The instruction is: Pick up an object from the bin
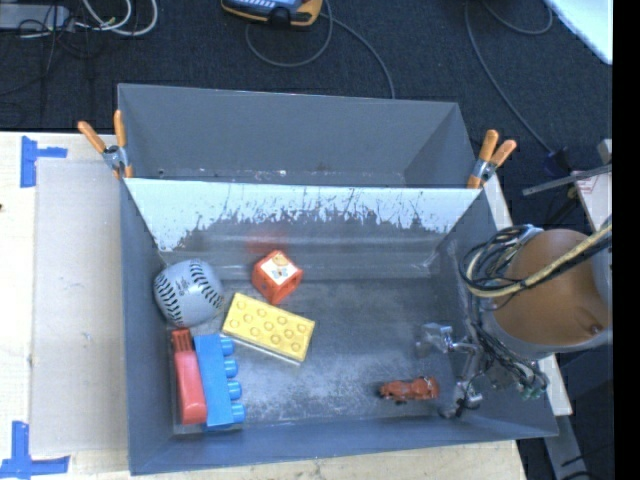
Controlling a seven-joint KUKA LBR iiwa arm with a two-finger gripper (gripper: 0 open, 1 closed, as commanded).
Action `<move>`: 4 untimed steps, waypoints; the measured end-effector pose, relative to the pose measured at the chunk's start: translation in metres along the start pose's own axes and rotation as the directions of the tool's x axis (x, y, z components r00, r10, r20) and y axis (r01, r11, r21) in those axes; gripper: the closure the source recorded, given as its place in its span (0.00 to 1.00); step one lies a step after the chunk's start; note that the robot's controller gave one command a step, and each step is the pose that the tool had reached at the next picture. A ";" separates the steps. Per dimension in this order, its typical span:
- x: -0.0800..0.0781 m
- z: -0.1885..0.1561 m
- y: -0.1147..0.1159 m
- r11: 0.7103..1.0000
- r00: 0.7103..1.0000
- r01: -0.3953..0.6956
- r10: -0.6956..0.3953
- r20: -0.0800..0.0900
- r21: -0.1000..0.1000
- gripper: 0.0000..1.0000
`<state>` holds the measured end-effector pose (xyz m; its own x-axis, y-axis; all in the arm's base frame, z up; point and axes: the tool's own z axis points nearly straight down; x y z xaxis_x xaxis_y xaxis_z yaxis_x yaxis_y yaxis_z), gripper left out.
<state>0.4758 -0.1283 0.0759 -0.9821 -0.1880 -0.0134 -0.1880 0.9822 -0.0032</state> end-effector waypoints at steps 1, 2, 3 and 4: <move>0.000 0.000 0.000 1.000 1.000 0.001 -0.001 0.000 0.000 0.00; -0.007 0.002 0.044 0.996 0.996 -0.084 0.084 0.010 0.004 0.00; -0.020 0.003 0.065 0.979 0.979 0.206 -0.206 0.000 -0.001 1.00; -0.020 0.003 0.065 0.978 0.978 0.207 -0.207 0.000 -0.001 1.00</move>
Offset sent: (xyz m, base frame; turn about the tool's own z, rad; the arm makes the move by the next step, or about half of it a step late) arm -0.0068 0.0703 -0.0059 0.1066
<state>0.4830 -0.0607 0.0728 -0.9220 -0.3870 -0.0121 -0.3870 0.9221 -0.0051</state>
